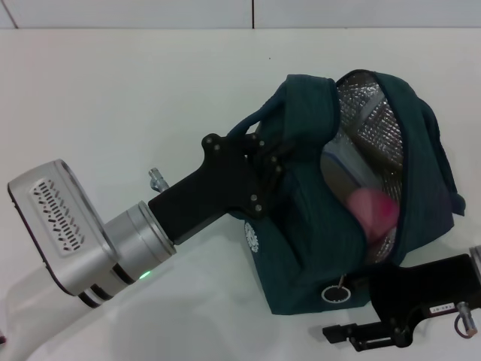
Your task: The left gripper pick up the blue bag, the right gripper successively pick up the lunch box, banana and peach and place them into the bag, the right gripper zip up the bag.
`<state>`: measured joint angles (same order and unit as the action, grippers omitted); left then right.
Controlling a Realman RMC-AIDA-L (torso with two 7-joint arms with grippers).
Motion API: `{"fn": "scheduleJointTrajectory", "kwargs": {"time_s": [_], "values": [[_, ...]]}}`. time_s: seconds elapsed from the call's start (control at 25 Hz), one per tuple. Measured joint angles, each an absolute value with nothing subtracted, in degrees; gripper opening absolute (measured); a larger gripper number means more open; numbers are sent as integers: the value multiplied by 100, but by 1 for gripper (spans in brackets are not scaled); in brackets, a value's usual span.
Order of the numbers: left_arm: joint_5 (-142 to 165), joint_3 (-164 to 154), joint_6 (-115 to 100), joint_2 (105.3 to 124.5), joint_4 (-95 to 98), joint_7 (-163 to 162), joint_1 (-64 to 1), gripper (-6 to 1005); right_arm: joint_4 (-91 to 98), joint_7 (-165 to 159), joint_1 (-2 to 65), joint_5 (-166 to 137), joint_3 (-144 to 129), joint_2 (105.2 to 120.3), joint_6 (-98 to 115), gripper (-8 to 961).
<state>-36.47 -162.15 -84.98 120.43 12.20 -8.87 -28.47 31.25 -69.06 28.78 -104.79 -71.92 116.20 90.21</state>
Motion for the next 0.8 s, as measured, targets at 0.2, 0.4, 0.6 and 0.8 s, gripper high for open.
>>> {"fn": "scheduleJointTrajectory", "kwargs": {"time_s": [0.2, 0.4, 0.6, 0.8], "values": [[-3648, -16215, -8499, 12036, 1205, -887, -2843, 55, 3120, -6937, 2880, -10425, -7256, 11606, 9009, 538], [-3648, -16216, -8500, 12030, 1213, -887, -2816, 54, 3159, -7011, 2845, -10416, -7233, 11575, 9021, 528], [-3648, -16216, -8523, 12023, 1237, -928, -2795, 54, 3170, -7013, 2841, -10414, -7227, 11563, 9032, 317], [-3645, -16236, -8559, 12023, 1244, -986, -2795, 57, 3328, -6942, 2780, -10409, -7219, 11556, 9037, 104]]}}
